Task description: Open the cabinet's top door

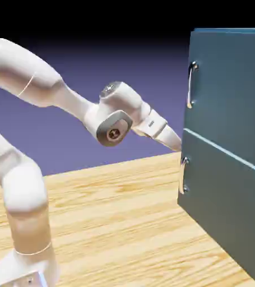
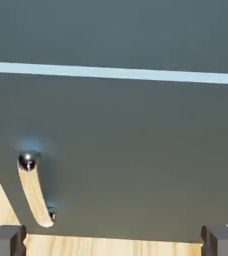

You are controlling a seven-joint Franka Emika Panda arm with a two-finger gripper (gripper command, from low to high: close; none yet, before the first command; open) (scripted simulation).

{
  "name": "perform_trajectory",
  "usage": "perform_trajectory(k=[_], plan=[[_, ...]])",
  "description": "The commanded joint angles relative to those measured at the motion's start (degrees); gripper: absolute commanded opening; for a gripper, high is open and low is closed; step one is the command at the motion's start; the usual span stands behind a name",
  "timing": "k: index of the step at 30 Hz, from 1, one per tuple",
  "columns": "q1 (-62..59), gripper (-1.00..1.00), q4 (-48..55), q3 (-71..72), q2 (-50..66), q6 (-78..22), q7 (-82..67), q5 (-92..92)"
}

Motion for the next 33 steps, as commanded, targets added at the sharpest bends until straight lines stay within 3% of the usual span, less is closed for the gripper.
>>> perform_trajectory(k=[1, 33], plan=[[-0.9, 0.0, 0.5, 0.9, -0.2, -0.1, 0.9, 2.5], [-28.3, 0.0, 17.8, 30.1, -6.9, -2.2, 28.1, 82.2]])
